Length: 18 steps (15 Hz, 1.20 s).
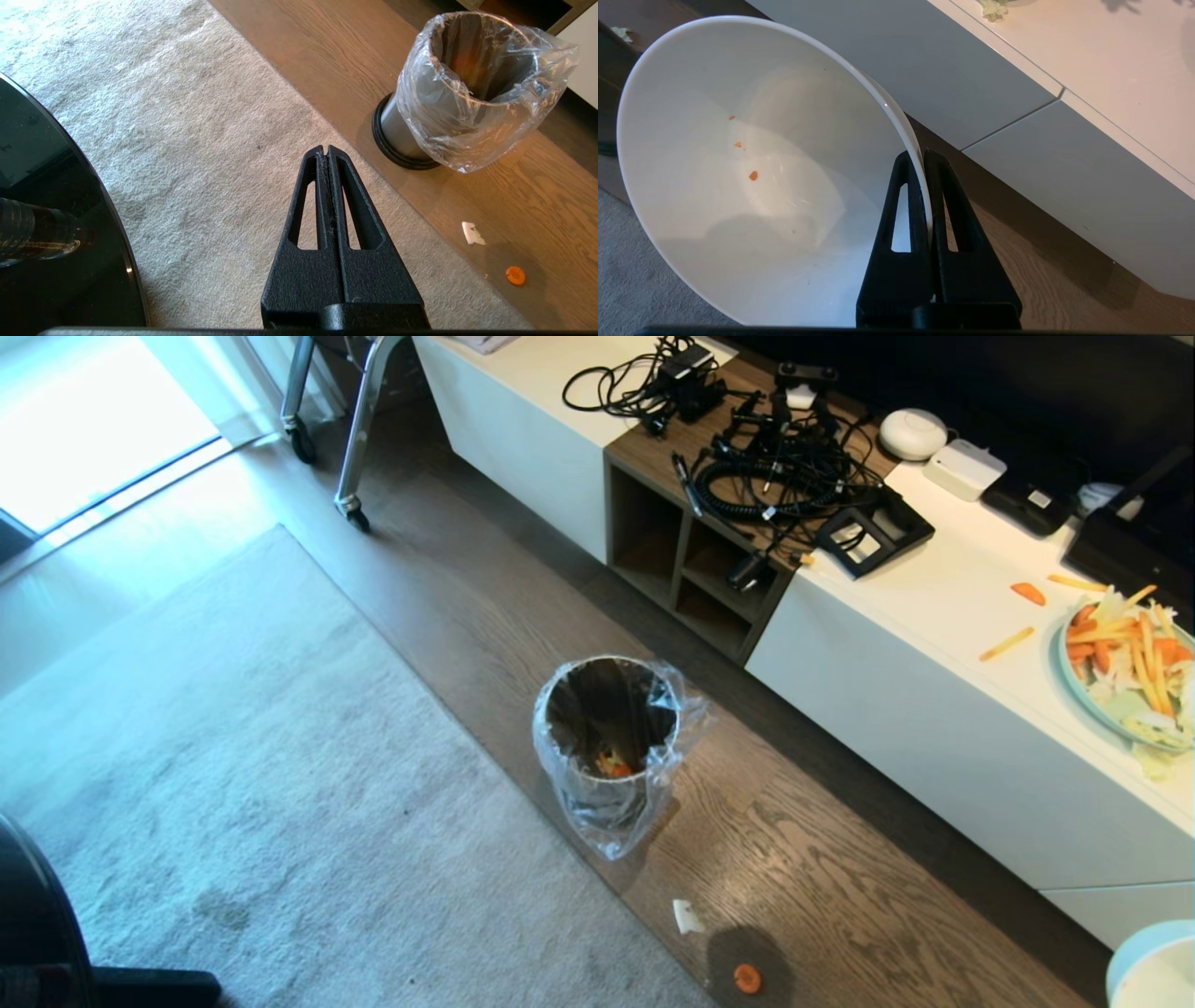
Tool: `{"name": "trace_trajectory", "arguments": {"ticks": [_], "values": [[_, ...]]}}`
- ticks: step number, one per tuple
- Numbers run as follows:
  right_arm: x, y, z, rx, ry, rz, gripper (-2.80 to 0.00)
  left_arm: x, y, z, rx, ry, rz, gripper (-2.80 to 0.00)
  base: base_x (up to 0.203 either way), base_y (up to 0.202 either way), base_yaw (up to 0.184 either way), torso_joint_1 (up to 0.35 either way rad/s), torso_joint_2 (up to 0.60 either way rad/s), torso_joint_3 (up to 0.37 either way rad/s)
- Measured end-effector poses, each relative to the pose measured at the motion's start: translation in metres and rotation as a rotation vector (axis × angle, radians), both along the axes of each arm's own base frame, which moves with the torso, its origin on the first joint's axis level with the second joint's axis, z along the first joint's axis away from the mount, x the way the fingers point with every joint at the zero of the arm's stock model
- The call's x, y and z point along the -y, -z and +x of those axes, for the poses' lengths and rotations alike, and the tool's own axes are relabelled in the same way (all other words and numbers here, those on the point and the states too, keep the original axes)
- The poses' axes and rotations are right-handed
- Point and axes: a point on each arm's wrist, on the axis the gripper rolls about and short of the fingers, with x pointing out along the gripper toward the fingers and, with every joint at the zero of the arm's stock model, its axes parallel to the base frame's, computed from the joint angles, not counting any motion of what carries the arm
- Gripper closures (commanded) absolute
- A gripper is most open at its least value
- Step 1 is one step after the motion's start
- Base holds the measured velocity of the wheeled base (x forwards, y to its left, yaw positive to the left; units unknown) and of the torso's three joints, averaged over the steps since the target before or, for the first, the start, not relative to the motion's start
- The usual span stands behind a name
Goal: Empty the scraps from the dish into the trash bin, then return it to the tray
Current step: Put the bowl back to the table
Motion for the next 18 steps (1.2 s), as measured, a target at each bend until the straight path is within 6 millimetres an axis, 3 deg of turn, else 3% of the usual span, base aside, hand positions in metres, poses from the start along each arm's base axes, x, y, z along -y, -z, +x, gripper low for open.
{"name": "trace_trajectory", "arguments": {"ticks": [10,18], "values": [[-0.003,0.005,-0.005,0.005,-0.293,-0.041,0.0,0.0,0.0,0.0,0.0,0.0,0.0,0.0,0.0,0.0,0.0,0.0,0.0,0.0],[-0.004,0.014,-0.012,-0.01,-0.329,-0.029,0.0,0.0,0.0,0.0,0.0,0.0,0.0,0.0,0.0,0.0,0.0,0.0,0.0,0.0]]}}
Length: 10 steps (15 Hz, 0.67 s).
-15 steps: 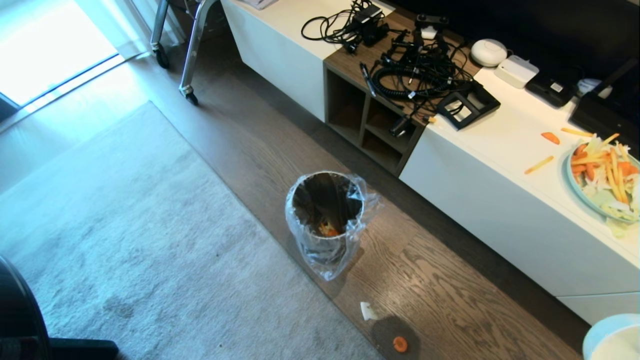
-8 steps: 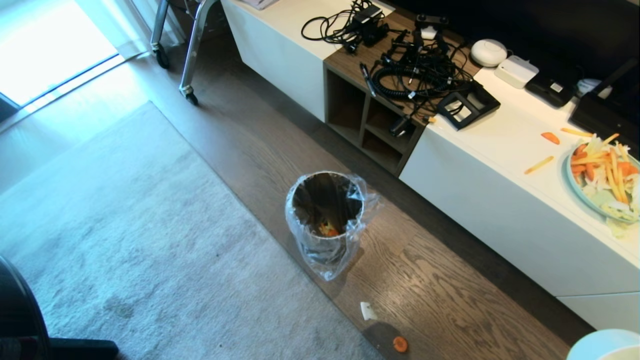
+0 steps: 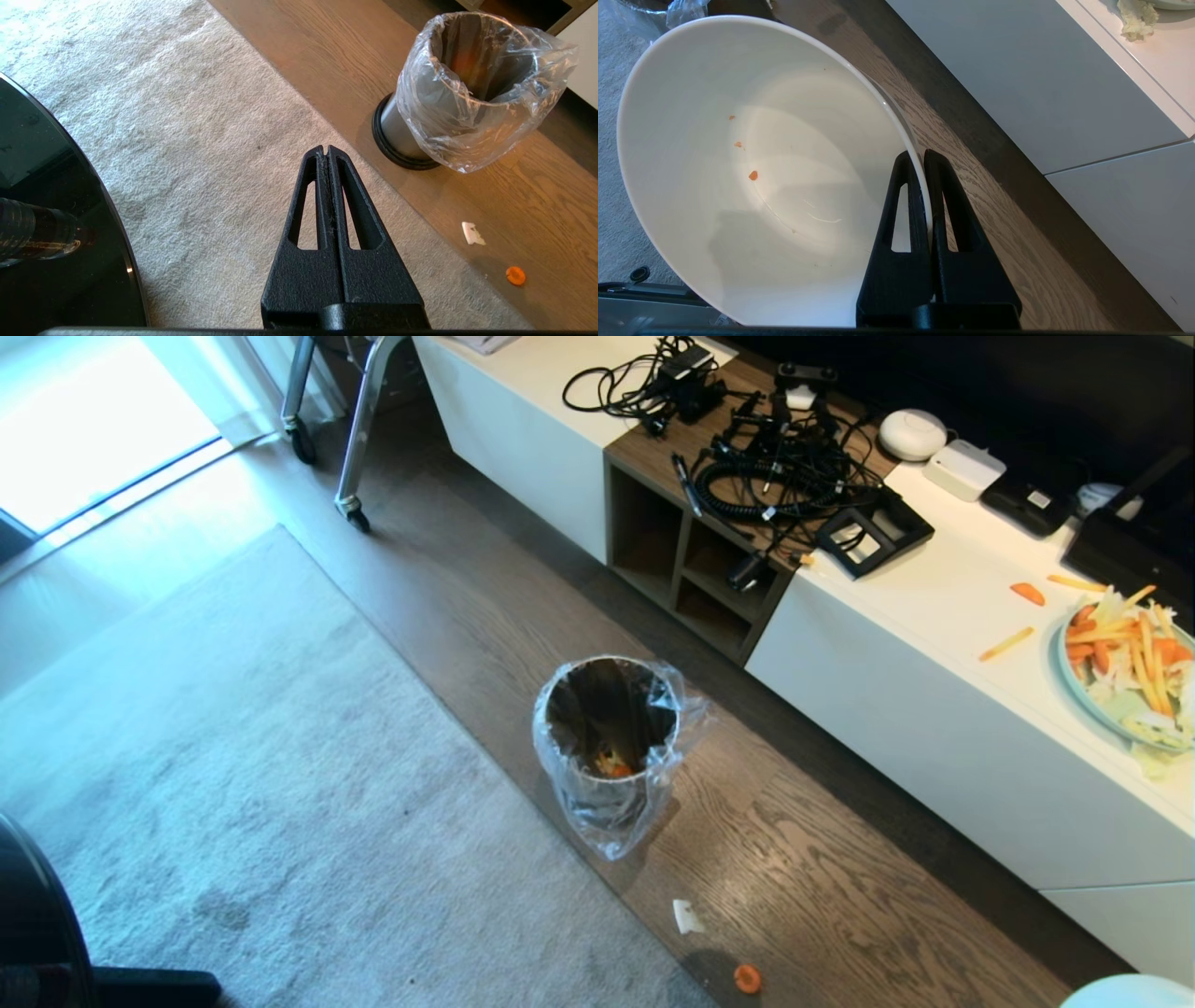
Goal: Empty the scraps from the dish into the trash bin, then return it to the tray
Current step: Put the bowl back to the table
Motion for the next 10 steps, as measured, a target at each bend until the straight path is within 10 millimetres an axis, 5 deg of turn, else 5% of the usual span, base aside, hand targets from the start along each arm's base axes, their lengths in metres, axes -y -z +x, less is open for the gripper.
{"name": "trace_trajectory", "arguments": {"ticks": [10], "values": [[-0.001,0.007,-0.013,0.12,-0.001,0.004,0.0,0.0,0.0,0.0,0.0,0.0,0.0,0.0,0.0,0.0,0.0,0.0,0.0,0.0]]}}
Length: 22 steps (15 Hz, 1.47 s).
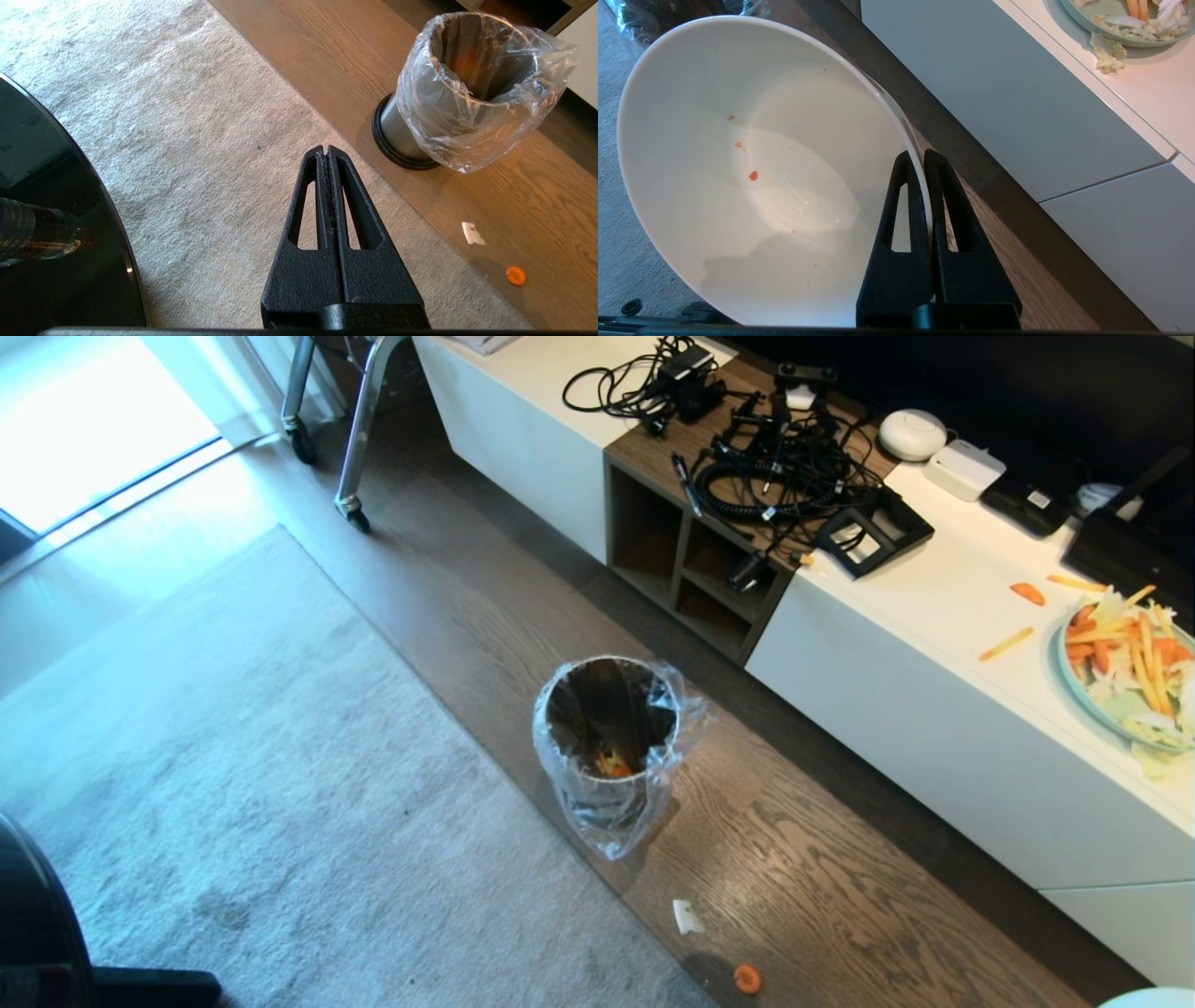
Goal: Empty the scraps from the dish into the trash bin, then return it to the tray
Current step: Put the bowl back to the table
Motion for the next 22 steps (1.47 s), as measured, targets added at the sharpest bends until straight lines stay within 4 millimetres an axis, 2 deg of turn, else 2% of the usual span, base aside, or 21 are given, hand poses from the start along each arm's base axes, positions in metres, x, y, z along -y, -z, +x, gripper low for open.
{"name": "trace_trajectory", "arguments": {"ticks": [22], "values": [[0.0,0.0001,-0.0002,0.002,0.0,0.0,0.0,0.0,0.0,0.0,0.0,0.0,0.0,0.0,0.0,0.0,0.0,0.0,0.0,0.0]]}}
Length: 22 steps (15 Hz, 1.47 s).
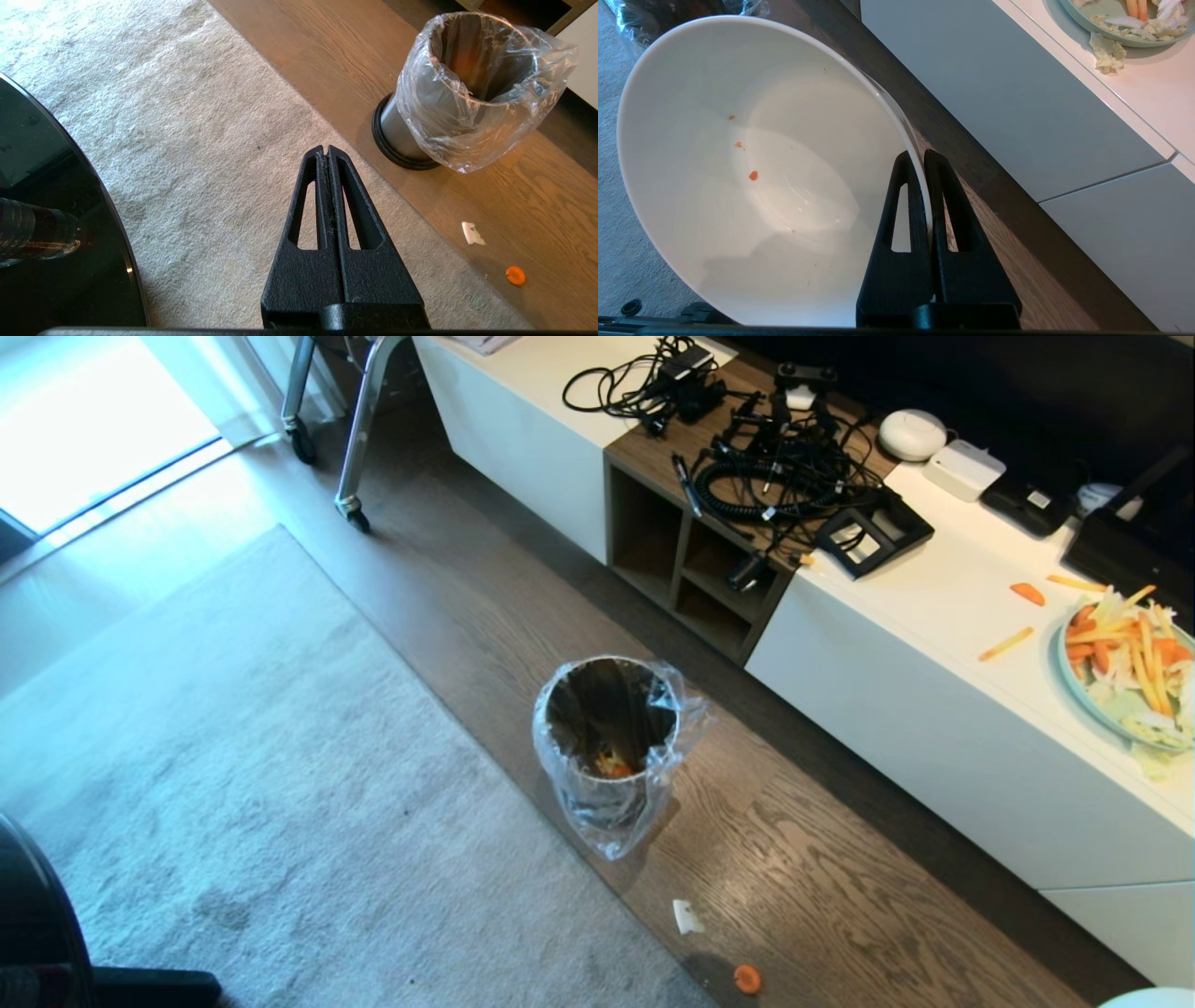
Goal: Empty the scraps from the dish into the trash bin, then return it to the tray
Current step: Put the bowl back to the table
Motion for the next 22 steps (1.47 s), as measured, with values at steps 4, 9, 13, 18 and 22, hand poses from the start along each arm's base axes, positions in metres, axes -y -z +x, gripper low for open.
{"name": "trace_trajectory", "arguments": {"ticks": [4,9,13,18,22], "values": [[0.0,0.0,0.0,0.0,0.0,0.0,0.0,0.0,0.0,0.0,0.0,0.0,0.0,0.0,0.0,0.0,0.0,0.0,0.0,0.0],[0.0,0.0,0.0,0.0,0.0,0.0,0.0,0.0,0.0,0.0,0.0,0.0,0.0,0.0,0.0,0.0,0.0,0.0,0.0,0.0],[0.0,0.0,0.0,0.0,0.0,0.0,0.0,0.0,0.0,0.0,0.0,0.0,0.0,0.0,0.0,0.0,0.0,0.0,0.0,0.0],[0.0,0.0,0.0,0.0,0.0,0.0,0.0,0.0,0.0,0.0,0.0,0.0,0.0,0.0,0.0,0.0,0.0,0.0,0.0,0.0],[0.0,0.0,0.0,0.0,0.0,0.0,0.0,0.0,0.0,0.0,0.0,0.0,0.001,0.0,0.0,0.0,0.0,0.0,0.0,0.0]]}}
